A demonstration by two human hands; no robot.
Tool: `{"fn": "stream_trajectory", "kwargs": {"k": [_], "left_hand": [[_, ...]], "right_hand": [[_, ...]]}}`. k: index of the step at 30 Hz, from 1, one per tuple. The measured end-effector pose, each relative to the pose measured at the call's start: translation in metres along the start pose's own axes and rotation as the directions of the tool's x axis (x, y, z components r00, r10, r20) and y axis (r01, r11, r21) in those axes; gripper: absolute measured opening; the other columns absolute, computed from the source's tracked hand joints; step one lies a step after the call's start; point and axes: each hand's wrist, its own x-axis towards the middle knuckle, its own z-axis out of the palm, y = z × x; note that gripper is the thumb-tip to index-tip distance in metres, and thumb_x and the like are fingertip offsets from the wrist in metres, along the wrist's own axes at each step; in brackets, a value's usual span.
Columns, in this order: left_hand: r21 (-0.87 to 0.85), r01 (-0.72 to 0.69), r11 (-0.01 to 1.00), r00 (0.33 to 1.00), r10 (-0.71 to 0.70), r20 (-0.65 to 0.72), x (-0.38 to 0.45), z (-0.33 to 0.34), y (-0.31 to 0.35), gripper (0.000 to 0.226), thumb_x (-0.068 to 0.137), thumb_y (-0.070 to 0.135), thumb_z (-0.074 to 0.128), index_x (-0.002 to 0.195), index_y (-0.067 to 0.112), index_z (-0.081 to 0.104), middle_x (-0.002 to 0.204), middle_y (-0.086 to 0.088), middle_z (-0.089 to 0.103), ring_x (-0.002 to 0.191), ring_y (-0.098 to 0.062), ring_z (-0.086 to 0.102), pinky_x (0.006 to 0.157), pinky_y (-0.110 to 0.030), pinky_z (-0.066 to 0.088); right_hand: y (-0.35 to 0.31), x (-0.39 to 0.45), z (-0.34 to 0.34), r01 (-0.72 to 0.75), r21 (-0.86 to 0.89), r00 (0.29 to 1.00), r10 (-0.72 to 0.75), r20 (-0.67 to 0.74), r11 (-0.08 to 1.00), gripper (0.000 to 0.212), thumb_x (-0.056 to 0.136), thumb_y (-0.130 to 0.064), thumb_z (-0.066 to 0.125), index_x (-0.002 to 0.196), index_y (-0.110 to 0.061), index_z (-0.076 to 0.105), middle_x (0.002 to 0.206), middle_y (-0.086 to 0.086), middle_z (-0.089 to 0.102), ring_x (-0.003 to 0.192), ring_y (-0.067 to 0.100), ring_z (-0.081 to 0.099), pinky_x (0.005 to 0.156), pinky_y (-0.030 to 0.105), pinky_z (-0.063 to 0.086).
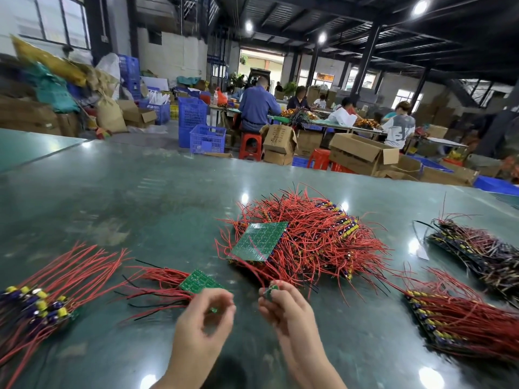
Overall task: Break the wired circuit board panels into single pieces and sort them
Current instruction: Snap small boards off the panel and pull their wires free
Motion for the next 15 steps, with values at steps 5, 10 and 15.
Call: {"fn": "stream_trajectory", "kwargs": {"k": [5, 10, 15], "left_hand": [[-0.42, 0.499, 0.758, 0.866, -0.457, 0.203, 0.004, 0.008, 0.002, 0.018, 0.074, 0.001, 0.065, 0.082, 0.013, 0.077, 0.083, -0.009, 0.073, 0.068, -0.012, 0.067, 0.055, -0.023, 0.055], [-0.561, 0.602, 0.568, 0.787, -0.539, 0.3, 0.006, 0.005, 0.01, 0.014, 0.062, -0.006, 0.064, 0.065, 0.004, 0.074, 0.074, -0.012, 0.071, 0.063, -0.014, 0.068, 0.056, -0.022, 0.056], [-0.584, 0.667, 0.463, 0.719, -0.605, 0.342, 0.007, 0.006, 0.013, 0.017, 0.049, -0.011, 0.067, 0.056, 0.004, 0.071, 0.063, -0.012, 0.067, 0.052, -0.017, 0.066, 0.051, -0.024, 0.056]], "right_hand": [[0.016, -0.008, 0.01, 0.055, -0.295, 0.979, 0.006, 0.202, 0.954, 0.005, 0.079, -0.01, 0.068, 0.08, -0.013, 0.071, 0.079, 0.001, 0.071, 0.068, 0.008, 0.059, 0.064, 0.02, 0.043], [0.011, -0.008, 0.007, 0.024, -0.402, 0.966, 0.083, 0.244, 0.915, 0.02, 0.066, -0.026, 0.064, 0.08, -0.016, 0.074, 0.078, -0.002, 0.069, 0.068, 0.006, 0.053, 0.064, 0.02, 0.037], [0.006, -0.005, 0.002, -0.059, -0.341, 0.902, 0.197, 0.384, 0.938, 0.016, 0.066, -0.017, 0.063, 0.079, -0.021, 0.071, 0.081, -0.003, 0.067, 0.069, 0.008, 0.057, 0.063, 0.021, 0.041]]}}
